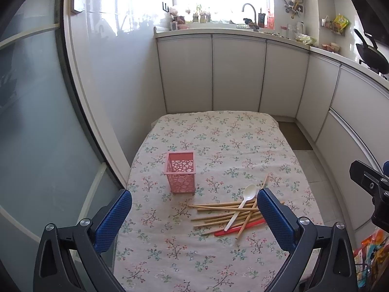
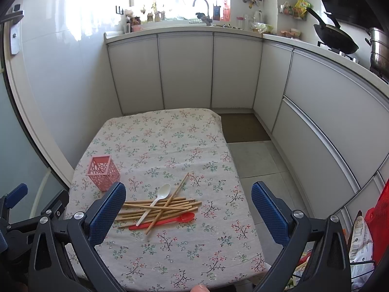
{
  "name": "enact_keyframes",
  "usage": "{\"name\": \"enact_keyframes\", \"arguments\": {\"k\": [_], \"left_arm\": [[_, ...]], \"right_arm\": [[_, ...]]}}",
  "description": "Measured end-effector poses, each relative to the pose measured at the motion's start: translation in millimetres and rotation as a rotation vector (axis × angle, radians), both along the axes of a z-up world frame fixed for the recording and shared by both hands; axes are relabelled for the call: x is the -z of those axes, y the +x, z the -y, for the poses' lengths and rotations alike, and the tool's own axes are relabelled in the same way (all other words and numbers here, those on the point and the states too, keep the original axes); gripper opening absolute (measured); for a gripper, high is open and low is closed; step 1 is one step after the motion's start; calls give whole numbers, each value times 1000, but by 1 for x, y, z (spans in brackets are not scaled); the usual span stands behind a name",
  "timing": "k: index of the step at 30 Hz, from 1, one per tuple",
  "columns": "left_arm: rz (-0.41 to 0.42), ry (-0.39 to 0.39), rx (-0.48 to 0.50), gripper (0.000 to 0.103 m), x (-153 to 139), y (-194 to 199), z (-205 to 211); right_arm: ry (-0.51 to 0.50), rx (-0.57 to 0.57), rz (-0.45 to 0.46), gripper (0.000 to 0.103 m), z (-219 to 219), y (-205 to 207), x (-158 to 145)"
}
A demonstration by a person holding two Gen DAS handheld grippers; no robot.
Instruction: Organize utensils
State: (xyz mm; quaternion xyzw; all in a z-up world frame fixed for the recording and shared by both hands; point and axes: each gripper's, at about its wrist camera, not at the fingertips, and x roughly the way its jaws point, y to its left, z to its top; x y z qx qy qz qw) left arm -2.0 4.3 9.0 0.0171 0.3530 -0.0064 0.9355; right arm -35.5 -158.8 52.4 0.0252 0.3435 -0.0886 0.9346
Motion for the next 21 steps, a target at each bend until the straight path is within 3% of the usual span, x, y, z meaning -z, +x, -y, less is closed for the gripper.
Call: {"name": "enact_keyframes", "arguments": {"k": [21], "left_arm": [[9, 9, 1, 103, 1, -2, 2]], "right_arm": [[0, -1, 0, 103, -1, -1, -1]]}}
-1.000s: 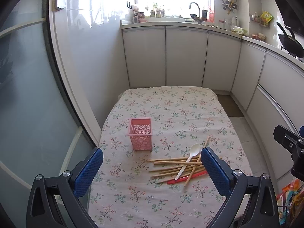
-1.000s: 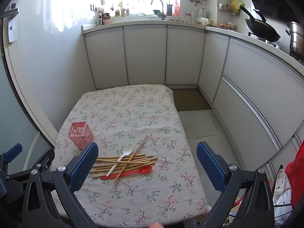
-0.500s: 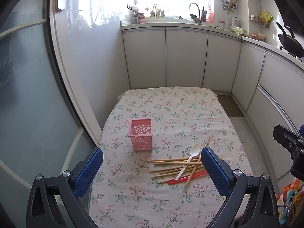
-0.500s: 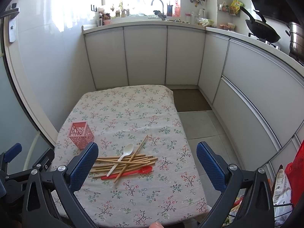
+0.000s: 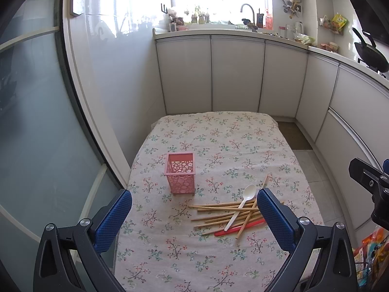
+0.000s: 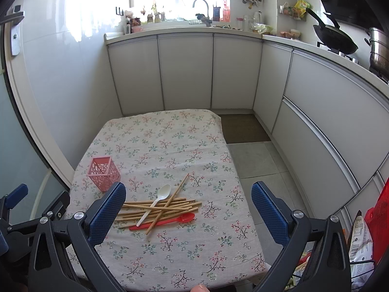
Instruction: Organize utensils
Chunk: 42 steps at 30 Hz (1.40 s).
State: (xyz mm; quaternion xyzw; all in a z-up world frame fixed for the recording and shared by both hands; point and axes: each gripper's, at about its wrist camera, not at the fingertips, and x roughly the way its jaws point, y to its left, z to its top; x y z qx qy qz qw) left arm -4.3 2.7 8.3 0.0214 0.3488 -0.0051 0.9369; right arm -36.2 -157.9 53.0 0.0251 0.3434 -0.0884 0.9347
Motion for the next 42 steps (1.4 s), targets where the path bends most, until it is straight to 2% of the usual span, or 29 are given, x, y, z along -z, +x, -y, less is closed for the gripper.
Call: {"name": "enact_keyframes", "arguments": {"k": [42], "left_arm": [[-4, 10, -1, 103, -1, 1, 2]], "right_arm": [[1, -1, -5, 103, 0, 2, 0]]}}
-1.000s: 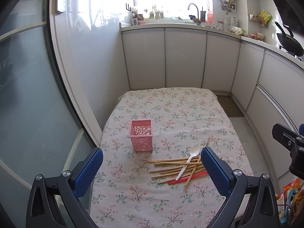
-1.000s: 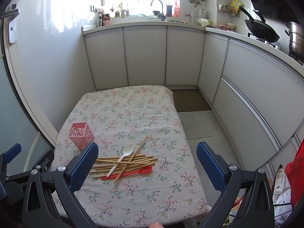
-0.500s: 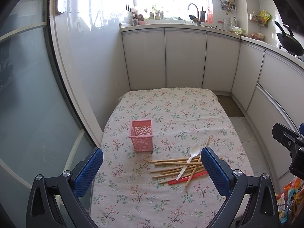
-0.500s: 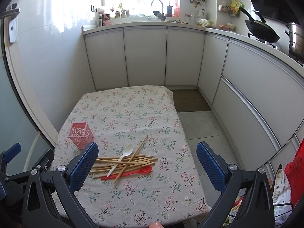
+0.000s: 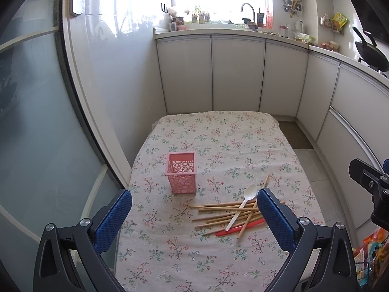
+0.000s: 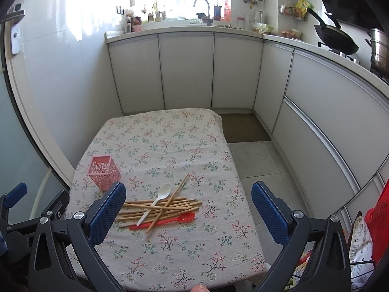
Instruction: Organize utensils
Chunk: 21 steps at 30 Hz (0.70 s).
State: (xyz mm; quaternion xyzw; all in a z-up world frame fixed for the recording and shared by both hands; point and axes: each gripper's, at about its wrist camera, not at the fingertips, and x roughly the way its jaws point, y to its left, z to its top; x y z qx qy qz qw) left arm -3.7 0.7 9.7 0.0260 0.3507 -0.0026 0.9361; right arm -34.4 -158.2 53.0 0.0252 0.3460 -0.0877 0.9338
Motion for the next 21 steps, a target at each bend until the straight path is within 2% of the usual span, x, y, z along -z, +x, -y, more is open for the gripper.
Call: {"name": "enact_keyframes", "arguments": {"k": [6, 13, 16, 21], "left_arm": [[-50, 27, 0, 103, 15, 26, 3], [-118, 16, 56, 103, 46, 73, 9], [-192, 30, 103, 103, 67, 97, 18], [-336, 10, 180, 103, 108, 138, 39]], "right_arm": [[21, 2, -48, 103, 8, 18, 9], [60, 11, -165, 103, 31, 67, 40], [120, 6, -233, 103, 46, 94, 57], [199, 39, -354, 103, 72, 132, 98]]}}
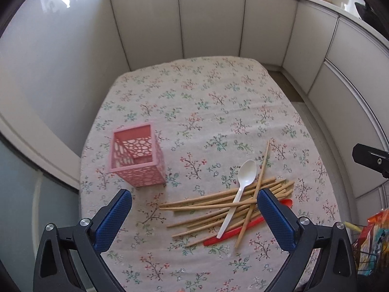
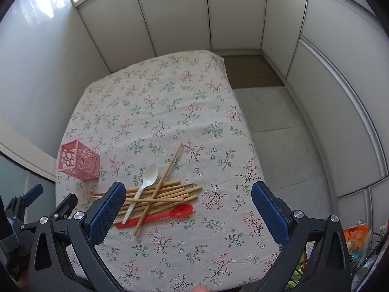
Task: Organize utensils
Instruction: 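Lower the left tool to the white spoon and close on it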
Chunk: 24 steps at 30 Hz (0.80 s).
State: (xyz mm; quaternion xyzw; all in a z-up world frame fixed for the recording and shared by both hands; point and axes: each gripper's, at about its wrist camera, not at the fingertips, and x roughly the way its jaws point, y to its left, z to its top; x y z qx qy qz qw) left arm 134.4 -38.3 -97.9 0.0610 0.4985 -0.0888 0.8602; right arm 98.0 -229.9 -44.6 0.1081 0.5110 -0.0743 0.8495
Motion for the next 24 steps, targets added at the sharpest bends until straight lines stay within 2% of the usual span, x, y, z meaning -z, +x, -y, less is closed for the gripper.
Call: {"name": "enact_keyframes", "arguments": {"k": [4, 7, 9, 11, 15, 19, 21, 24], "left_arm": [[-127, -68, 38, 102, 43, 26, 14], [-193, -117, 61, 91, 73, 43, 27], [-221, -146, 74, 79, 89, 55, 37], [-253, -170, 88, 71, 101, 64, 44], [-287, -210, 120, 65, 123, 78, 60], [-273, -193, 148, 57, 133, 87, 76], [-284, -189, 150, 48, 138, 93, 80], [-283, -185, 151, 40, 141, 96, 82]], "right_arm": [[61, 36, -71, 103, 19, 12, 39], [106, 35, -132, 102, 32, 22, 65], [131, 46, -158, 96, 40, 30, 78], [170, 63, -180, 90, 48, 37, 89], [258, 96, -198, 86, 63, 48, 104], [307, 118, -214, 83, 72, 55, 116], [312, 120, -222, 82, 74, 58, 120], [331, 124, -228, 81, 76, 61, 125]]}}
